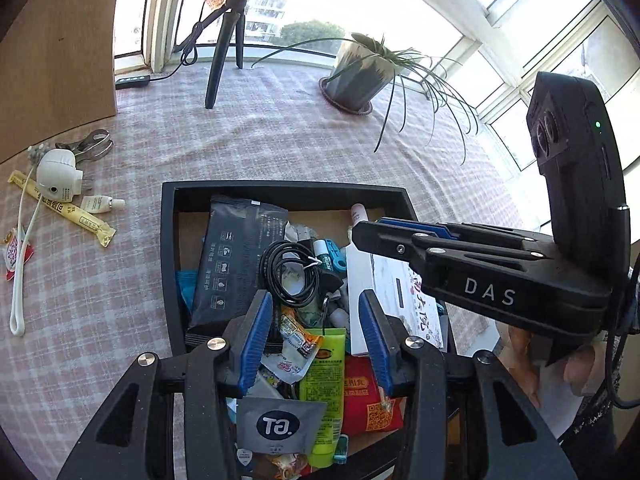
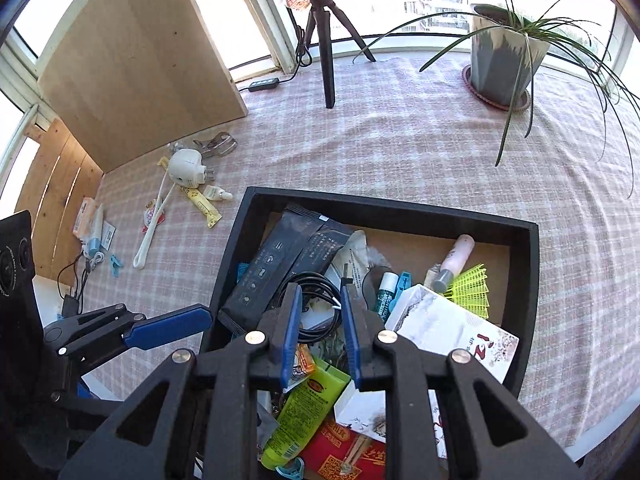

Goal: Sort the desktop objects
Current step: 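Carry the black USB cable into the tray with both tools and release it, then move both open tools back over the remaining items on the table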

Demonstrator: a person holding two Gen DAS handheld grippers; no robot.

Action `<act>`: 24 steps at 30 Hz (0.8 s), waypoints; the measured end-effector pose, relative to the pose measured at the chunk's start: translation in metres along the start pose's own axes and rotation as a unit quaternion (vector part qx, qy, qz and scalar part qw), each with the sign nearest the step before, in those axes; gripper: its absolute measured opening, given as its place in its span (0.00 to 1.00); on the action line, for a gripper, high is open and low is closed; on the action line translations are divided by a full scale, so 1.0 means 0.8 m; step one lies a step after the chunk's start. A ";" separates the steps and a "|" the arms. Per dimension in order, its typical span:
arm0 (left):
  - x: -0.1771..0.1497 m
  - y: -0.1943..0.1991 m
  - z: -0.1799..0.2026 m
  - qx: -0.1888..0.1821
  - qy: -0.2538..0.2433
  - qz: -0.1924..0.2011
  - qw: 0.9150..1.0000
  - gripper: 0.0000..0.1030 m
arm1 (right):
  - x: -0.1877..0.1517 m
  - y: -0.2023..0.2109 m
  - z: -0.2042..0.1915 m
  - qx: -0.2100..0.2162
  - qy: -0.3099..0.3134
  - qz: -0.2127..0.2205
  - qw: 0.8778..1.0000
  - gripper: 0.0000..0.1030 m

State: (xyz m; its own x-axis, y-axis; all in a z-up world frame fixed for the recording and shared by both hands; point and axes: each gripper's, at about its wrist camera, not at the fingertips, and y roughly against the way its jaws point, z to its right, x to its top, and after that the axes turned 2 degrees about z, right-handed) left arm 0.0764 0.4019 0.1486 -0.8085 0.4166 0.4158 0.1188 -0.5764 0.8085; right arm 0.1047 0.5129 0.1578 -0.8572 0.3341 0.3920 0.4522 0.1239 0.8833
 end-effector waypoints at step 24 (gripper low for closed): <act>-0.049 0.067 -0.303 0.184 0.195 0.029 0.963 0.41 | 0.078 -0.111 -0.193 0.116 0.054 -0.021 0.992 0.36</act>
State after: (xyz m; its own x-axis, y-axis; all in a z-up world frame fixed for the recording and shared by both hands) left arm -0.0252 0.1840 0.0744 -0.9407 0.0531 0.3352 0.3093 -0.2720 0.9112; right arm -0.0269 0.3783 0.1433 -0.8922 0.2236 0.3925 0.4494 0.3509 0.8215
